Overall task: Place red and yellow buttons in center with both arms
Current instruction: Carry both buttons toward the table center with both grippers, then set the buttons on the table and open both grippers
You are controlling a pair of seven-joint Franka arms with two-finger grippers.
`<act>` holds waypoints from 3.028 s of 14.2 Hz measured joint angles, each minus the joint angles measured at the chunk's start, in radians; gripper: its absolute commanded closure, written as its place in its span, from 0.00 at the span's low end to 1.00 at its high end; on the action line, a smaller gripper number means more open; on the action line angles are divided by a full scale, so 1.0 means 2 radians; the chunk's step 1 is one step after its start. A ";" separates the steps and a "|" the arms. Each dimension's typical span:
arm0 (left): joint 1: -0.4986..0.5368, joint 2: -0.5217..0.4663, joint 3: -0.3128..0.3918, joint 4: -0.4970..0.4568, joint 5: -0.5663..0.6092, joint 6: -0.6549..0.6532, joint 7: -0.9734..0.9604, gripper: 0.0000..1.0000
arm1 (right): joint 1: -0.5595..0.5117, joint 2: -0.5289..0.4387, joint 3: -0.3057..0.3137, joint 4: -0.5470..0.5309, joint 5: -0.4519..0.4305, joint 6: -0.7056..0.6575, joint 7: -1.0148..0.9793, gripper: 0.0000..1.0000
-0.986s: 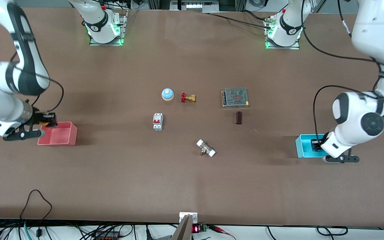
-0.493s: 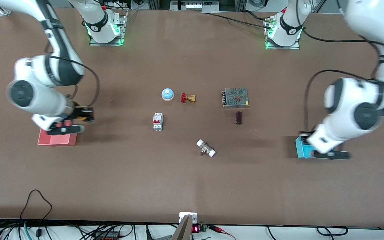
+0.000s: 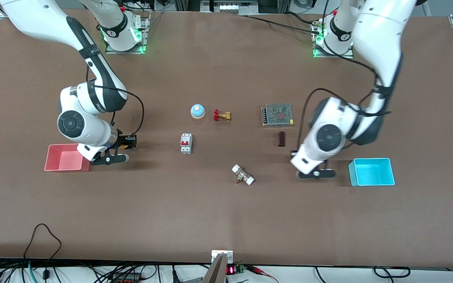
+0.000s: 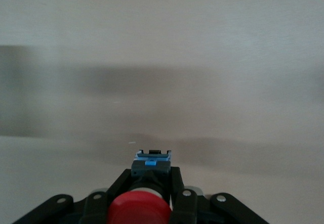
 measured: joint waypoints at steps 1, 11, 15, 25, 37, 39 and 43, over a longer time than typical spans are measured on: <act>-0.010 0.003 0.000 0.000 0.000 0.015 -0.013 0.73 | 0.000 0.004 0.000 0.000 -0.005 0.000 0.000 0.90; -0.027 0.047 0.003 0.004 0.000 0.102 -0.050 0.00 | 0.011 0.019 0.000 0.000 -0.017 0.008 0.033 0.87; -0.026 0.044 0.009 0.016 0.000 0.102 -0.050 0.00 | 0.014 0.027 0.000 0.000 -0.017 0.015 0.036 0.83; -0.017 -0.082 0.015 0.051 0.001 -0.079 -0.007 0.00 | 0.014 0.033 -0.001 0.000 -0.017 0.020 0.036 0.09; 0.132 -0.256 0.010 0.079 -0.025 -0.280 0.310 0.00 | -0.010 -0.029 -0.007 0.046 0.017 0.006 0.037 0.00; 0.139 -0.298 0.013 0.029 -0.029 -0.260 0.317 0.00 | -0.019 -0.065 -0.021 0.062 0.033 -0.041 0.037 0.00; 0.139 -0.311 0.011 -0.004 -0.039 -0.250 0.294 0.00 | -0.029 -0.137 -0.056 0.099 0.037 -0.132 0.034 0.00</act>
